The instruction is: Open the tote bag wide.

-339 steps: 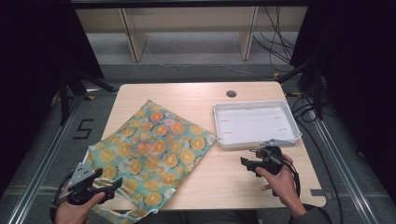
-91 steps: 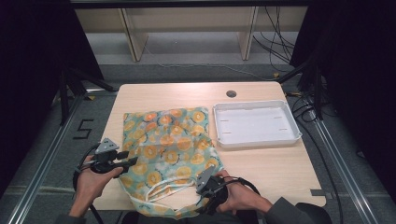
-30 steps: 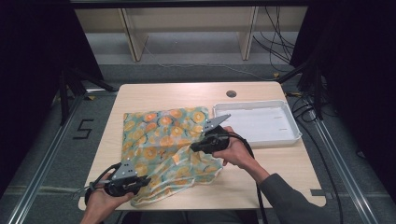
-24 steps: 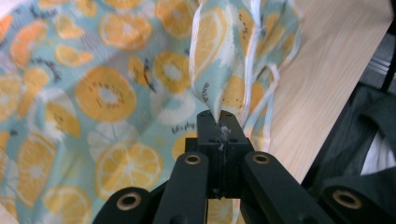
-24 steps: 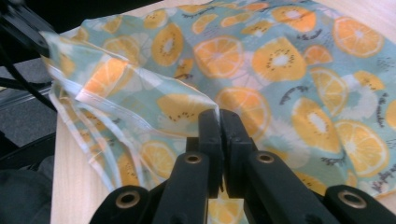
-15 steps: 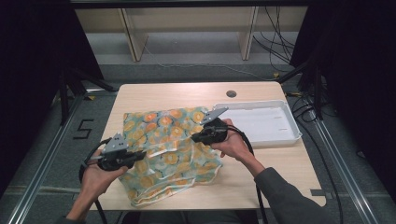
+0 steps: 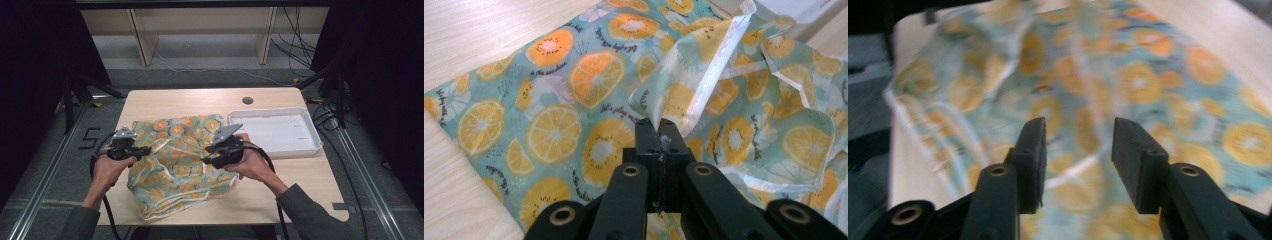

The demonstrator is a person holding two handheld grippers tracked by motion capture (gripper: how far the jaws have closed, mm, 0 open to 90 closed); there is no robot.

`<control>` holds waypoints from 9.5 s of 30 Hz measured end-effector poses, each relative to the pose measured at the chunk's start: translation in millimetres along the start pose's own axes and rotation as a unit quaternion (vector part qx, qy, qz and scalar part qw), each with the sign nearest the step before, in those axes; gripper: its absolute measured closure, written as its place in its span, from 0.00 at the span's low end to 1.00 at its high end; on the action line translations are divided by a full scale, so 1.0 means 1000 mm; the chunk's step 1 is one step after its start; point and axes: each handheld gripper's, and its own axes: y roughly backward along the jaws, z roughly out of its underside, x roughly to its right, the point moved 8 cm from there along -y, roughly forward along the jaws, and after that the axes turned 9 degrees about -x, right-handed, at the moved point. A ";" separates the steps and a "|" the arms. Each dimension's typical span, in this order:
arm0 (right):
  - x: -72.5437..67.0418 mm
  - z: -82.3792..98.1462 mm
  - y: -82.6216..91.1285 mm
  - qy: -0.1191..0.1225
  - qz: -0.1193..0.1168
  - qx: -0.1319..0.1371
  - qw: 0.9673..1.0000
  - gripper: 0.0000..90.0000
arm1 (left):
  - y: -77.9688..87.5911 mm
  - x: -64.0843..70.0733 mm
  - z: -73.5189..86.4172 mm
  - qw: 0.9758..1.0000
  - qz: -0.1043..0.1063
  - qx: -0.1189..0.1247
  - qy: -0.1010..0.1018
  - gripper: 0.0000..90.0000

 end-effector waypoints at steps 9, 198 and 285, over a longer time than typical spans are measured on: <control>-0.037 0.015 -0.055 0.037 -0.044 -0.074 0.996 0.51 | 0.006 -0.012 -0.004 1.000 -0.001 0.016 0.026 1.00; 0.074 -0.020 -0.024 -0.013 0.069 -0.018 0.997 0.92 | -0.039 -0.048 0.008 0.996 -0.048 -0.069 -0.016 1.00; 0.046 0.001 -0.029 -0.012 0.019 -0.055 0.998 0.87 | -0.040 0.052 0.039 0.982 -0.066 -0.090 -0.154 0.99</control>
